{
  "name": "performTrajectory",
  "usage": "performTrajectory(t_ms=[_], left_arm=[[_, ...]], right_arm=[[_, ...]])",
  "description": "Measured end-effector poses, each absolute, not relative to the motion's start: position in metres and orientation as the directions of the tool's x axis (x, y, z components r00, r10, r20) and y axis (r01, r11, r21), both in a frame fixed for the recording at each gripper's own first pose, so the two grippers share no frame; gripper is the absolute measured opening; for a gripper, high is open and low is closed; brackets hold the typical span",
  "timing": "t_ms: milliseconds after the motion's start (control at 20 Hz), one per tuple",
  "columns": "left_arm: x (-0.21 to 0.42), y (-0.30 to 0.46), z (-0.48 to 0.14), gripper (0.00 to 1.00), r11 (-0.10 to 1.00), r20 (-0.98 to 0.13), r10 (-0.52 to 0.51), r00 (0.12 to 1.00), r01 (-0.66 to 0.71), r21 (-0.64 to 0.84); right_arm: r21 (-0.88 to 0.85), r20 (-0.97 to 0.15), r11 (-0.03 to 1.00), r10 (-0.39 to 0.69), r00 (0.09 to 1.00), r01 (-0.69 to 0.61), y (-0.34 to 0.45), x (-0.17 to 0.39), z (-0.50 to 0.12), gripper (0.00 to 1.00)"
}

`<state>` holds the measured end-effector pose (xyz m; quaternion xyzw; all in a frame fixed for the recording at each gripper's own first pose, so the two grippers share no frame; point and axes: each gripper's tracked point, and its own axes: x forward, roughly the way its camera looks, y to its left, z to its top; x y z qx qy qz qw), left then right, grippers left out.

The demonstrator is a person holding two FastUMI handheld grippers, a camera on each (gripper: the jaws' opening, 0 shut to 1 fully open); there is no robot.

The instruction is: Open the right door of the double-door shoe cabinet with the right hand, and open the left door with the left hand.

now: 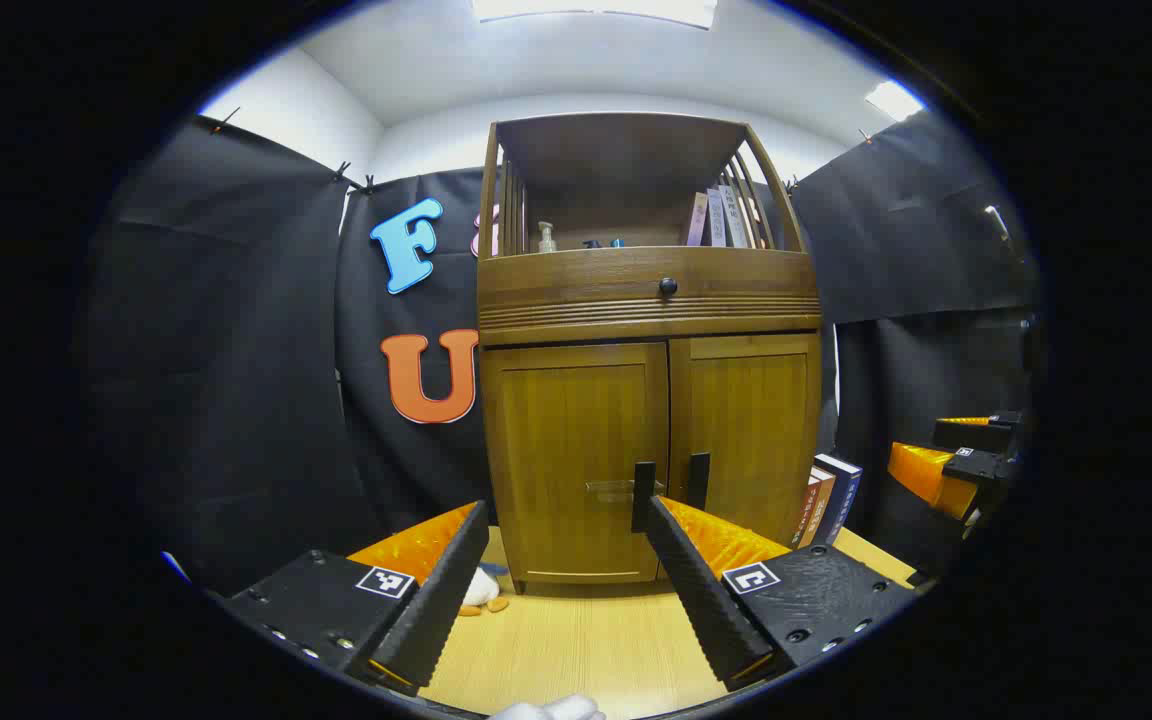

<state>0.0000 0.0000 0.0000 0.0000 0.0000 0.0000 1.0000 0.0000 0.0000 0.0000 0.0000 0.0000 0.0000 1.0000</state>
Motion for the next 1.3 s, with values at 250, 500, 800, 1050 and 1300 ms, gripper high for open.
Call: performTrajectory(t_ms=[250, 500, 800, 1050, 1300], left_arm=[[-0.001, 0.0, -0.002, 0.96, 1.0, -0.004, 0.002, 1.0, -0.002, -0.002], [-0.003, -0.002, -0.001, 0.96, 1.0, -0.005, -0.006, 1.0, 0.006, 0.006], [-0.009, -0.004, -0.002, 0.96, 1.0, -0.009, -0.018, 1.0, 0.018, 0.003], [-0.017, -0.001, -0.007, 0.96, 1.0, -0.018, -0.023, 1.0, 0.023, 0.006], [-0.023, 0.004, -0.014, 0.96, 1.0, -0.036, -0.016, 0.999, 0.016, 0.001]], right_arm=[[-0.01, 0.002, 1.0, 0.001, 1.0, -0.001, 0.001, -0.001, 0.0, 1.0], [-0.012, 0.001, 1.0, 0.001, 1.0, -0.001, 0.0, -0.006, -0.001, 1.0], [-0.021, -0.008, 1.0, -0.005, 1.0, 0.005, 0.0, -0.006, -0.009, 1.0], [-0.056, -0.018, 0.998, -0.017, 1.0, 0.016, 0.005, 0.013, -0.03, 1.0], [-0.07, -0.033, 0.998, 0.006, 0.999, -0.009, 0.028, 0.055, -0.056, 1.0]])
